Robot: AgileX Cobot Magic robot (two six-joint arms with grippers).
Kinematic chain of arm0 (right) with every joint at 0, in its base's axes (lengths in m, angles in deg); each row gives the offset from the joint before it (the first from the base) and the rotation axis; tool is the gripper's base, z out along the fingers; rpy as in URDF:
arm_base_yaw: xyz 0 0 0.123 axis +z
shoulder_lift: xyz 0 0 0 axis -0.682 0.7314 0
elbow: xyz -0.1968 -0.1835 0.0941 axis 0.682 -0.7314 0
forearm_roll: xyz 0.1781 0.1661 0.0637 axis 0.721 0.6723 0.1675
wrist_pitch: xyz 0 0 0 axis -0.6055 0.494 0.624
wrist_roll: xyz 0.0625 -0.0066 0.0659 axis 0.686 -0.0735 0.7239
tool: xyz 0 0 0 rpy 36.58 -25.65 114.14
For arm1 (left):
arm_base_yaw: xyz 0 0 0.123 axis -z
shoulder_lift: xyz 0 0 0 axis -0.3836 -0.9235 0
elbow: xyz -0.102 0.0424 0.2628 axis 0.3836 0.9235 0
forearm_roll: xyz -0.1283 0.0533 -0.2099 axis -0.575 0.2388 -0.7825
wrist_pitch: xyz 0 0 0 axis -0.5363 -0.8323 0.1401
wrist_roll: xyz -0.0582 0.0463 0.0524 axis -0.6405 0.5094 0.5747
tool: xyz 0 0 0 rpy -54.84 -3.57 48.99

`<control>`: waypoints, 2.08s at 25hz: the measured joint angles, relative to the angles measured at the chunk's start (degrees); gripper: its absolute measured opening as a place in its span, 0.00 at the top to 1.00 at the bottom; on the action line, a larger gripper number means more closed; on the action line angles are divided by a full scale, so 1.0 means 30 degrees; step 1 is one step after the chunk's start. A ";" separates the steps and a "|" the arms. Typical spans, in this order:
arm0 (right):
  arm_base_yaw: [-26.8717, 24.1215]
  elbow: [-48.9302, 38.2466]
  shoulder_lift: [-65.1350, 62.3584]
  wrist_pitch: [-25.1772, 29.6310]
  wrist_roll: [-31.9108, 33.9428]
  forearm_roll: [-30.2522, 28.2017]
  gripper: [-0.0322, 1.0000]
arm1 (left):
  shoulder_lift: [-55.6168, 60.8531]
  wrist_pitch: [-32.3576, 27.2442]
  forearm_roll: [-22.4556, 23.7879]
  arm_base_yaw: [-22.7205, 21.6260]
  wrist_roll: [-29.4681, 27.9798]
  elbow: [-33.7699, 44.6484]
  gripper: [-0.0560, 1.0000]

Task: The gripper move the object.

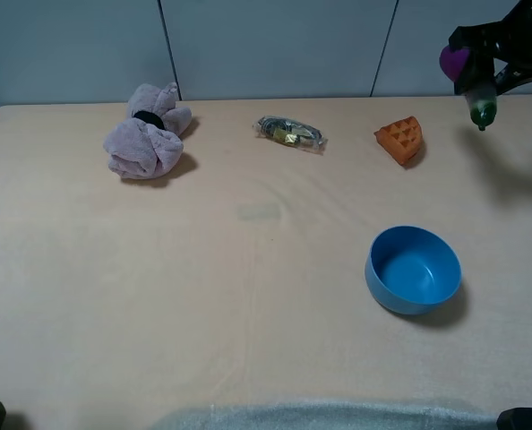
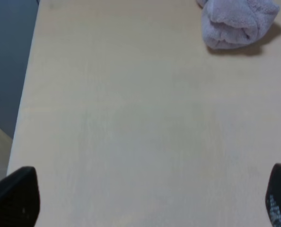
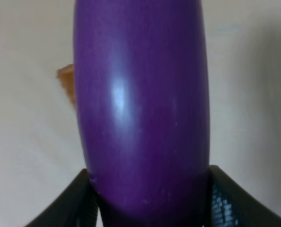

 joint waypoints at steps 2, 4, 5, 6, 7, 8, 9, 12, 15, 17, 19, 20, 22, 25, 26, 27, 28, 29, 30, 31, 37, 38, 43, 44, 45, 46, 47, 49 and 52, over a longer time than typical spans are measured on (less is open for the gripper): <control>-0.0299 0.0000 0.0329 -0.0122 0.0000 0.0061 0.63 | 0.0000 0.0000 0.0000 0.0000 0.0000 0.0000 0.05; -0.0614 0.0000 0.0580 -0.0326 -0.0018 0.0080 0.63 | 0.0000 0.0000 0.0000 0.0000 0.0000 0.0000 0.05; -0.0755 0.0000 0.0728 -0.0478 -0.0018 0.0080 0.63 | 0.0000 0.0000 0.0000 0.0000 0.0000 0.0000 0.05; -0.0866 0.0000 0.0848 -0.0568 -0.0018 0.0099 0.63 | 0.0000 0.0000 0.0000 0.0000 0.0000 0.0000 0.05; -0.1000 0.0000 0.1006 -0.0606 -0.0071 0.0100 0.63 | 0.0000 0.0000 0.0000 0.0000 0.0000 0.0000 0.05; -0.1105 0.0000 0.1115 -0.0627 -0.0123 0.0134 0.63 | 0.0000 0.0000 0.0000 0.0000 0.0000 0.0000 0.05; -0.1209 0.0000 0.1264 -0.0670 -0.0168 0.0142 0.63 | 0.0000 0.0000 0.0000 0.0000 0.0000 0.0000 0.05; -0.1319 0.0000 0.1729 -0.0832 -0.0308 0.0190 0.63 | 0.0000 0.0000 0.0012 0.0000 0.0000 0.0000 0.05; -0.1316 0.0000 0.2200 -0.1055 -0.0433 0.0347 0.63 | 0.0000 0.0000 0.0012 0.0000 0.0000 0.0000 0.05; -0.1316 0.0000 0.2495 -0.1107 -0.0491 0.0377 0.63 | 0.0000 0.0000 0.0012 0.0000 0.0000 0.0000 0.05; -0.1323 0.0000 0.2728 -0.1107 -0.0604 0.0412 0.63 | 0.0000 0.0000 0.0012 0.0000 0.0000 0.0000 0.05; -0.1338 0.0000 0.2834 -0.1149 -0.0640 0.0412 0.63 | 0.0000 0.0000 0.0012 0.0000 0.0000 0.0000 0.05; -0.1338 0.0000 0.3060 -0.1275 -0.0783 0.0417 0.63 | 0.0000 0.0000 0.0012 0.0000 0.0000 0.0000 0.05; -0.1338 0.0000 0.3432 -0.1519 -0.0842 0.0435 0.63 | 0.0000 0.0000 0.0012 0.0000 0.0000 0.0000 0.05; -0.1338 0.0000 0.3535 -0.1551 -0.0842 0.0435 0.63 | 0.0000 0.0000 0.0012 0.0000 0.0000 0.0000 0.05; -0.1338 0.0000 0.3666 -0.1583 -0.0842 0.0435 0.63 | 0.0000 0.0000 0.0012 0.0000 0.0000 0.0000 0.05; -0.1338 0.0000 0.3777 -0.1631 -0.0842 0.0435 0.63 | 0.0000 0.0000 0.0012 0.0000 0.0000 0.0000 0.05; -0.1338 0.0000 0.3852 -0.1651 -0.0865 0.0435 0.63 | 0.0000 0.0000 0.0012 0.0000 0.0000 0.0000 0.05; -0.1338 0.0000 0.3972 -0.1735 -0.0887 0.0435 0.63 | 0.0000 0.0000 0.0012 0.0000 0.0000 0.0000 0.05; -0.1338 0.0000 0.4094 -0.1855 -0.0919 0.0435 0.63 | 0.0000 0.0000 0.0012 0.0000 0.0000 0.0000 0.05; -0.1338 0.0000 0.4773 -0.2133 -0.0933 0.0278 0.63 | 0.0000 0.0000 0.0012 0.0000 0.0000 0.0000 0.05; -0.1338 0.0000 0.4910 -0.2133 -0.0933 0.0242 0.63 | 0.0000 0.0000 0.0012 0.0000 0.0000 0.0000 0.05; -0.1338 0.0000 0.5510 -0.2269 -0.0933 0.0067 0.63 | 0.0000 0.0000 0.0012 0.0000 0.0000 0.0000 0.05; -0.1338 0.0000 0.5611 -0.2325 -0.0933 0.0067 0.63 | 0.0000 0.0000 0.0012 0.0000 0.0000 0.0000 0.05; -0.1338 0.0000 0.5631 -0.2410 -0.0933 0.0067 0.63 | 0.0000 0.0000 0.0012 0.0000 0.0000 0.0000 0.05; -0.1338 0.0000 0.5671 -0.2466 -0.0940 0.0067 0.63 | 0.0000 0.0000 0.0012 0.0000 0.0000 0.0000 0.05; -0.1338 0.0000 0.5668 -0.2507 -0.0940 0.0067 0.63 | 0.0000 0.0000 0.0012 0.0000 0.0000 0.0000 0.05; -0.1338 0.0000 0.5691 -0.2567 -0.0940 0.0067 0.63 | 0.0000 0.0000 0.0012 0.0000 0.0000 0.0000 0.05; -0.1338 0.0000 0.5691 -0.2567 -0.0940 0.0067 0.63 | 0.0000 0.0000 0.0012 0.0000 0.0000 0.0000 0.05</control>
